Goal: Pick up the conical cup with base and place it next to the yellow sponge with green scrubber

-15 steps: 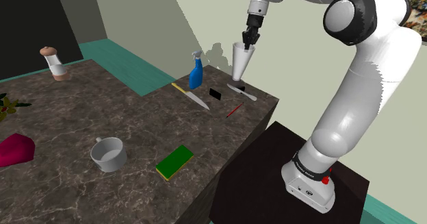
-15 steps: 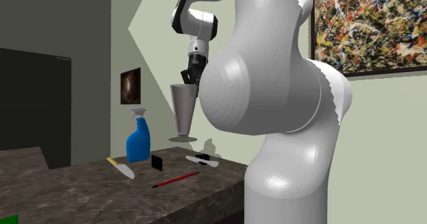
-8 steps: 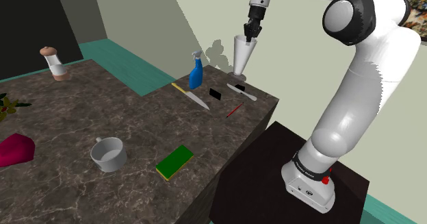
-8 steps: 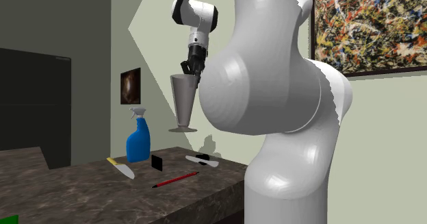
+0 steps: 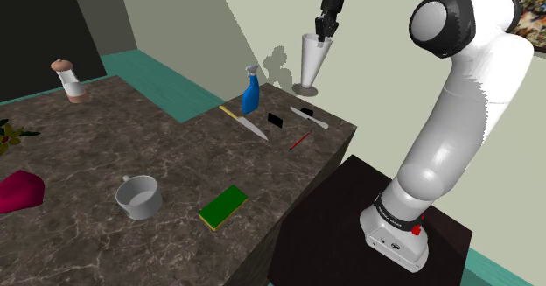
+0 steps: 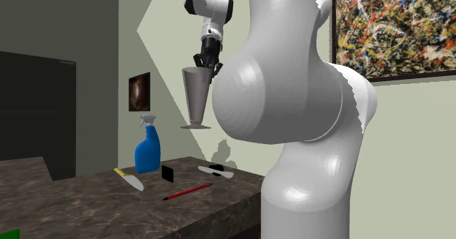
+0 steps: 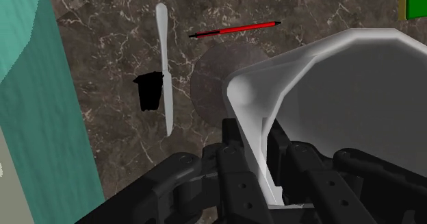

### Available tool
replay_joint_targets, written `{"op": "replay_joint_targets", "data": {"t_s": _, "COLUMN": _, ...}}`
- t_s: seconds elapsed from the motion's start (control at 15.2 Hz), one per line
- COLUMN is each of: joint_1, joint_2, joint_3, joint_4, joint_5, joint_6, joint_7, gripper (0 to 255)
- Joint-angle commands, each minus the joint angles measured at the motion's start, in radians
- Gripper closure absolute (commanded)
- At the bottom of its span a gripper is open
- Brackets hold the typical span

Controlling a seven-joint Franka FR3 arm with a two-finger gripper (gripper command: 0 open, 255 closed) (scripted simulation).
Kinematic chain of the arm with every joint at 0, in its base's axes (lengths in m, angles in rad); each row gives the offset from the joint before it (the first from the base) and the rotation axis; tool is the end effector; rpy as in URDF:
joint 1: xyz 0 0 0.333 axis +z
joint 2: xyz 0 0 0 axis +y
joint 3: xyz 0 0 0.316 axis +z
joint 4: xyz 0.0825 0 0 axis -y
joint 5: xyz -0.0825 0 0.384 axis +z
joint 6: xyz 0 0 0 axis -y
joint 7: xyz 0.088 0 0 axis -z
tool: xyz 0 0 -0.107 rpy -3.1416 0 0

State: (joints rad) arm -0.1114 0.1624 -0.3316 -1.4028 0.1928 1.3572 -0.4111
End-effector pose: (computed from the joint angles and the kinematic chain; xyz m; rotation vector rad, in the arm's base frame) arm 0.5390 -0.2114 0.5990 -2.9270 0.0162 0.1822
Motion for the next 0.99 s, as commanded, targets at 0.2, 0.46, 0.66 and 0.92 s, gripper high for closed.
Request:
{"op": "replay_joint_targets", "data": {"t_s": 0.2, "joint_1": -0.011, "joint_2": 0.034, "joint_3": -0.003, "joint_4": 0.114, "joint_5": 0.014, "joint_6": -0.082, "joint_7": 0.006, "gripper": 255}}
{"op": "replay_joint_targets", "data": {"t_s": 0.46, "joint_1": -0.023, "joint_2": 0.066, "joint_3": -0.005, "joint_4": 0.214, "joint_5": 0.027, "joint_6": -0.152, "joint_7": 0.01, "gripper": 255}}
{"op": "replay_joint_targets", "data": {"t_s": 0.66, "joint_1": -0.036, "joint_2": 0.097, "joint_3": -0.007, "joint_4": 0.301, "joint_5": 0.041, "joint_6": -0.209, "joint_7": 0.013, "gripper": 255}}
{"op": "replay_joint_targets", "data": {"t_s": 0.92, "joint_1": -0.061, "joint_2": 0.153, "joint_3": -0.009, "joint_4": 0.442, "joint_5": 0.068, "joint_6": -0.296, "joint_7": 0.019, "gripper": 255}}
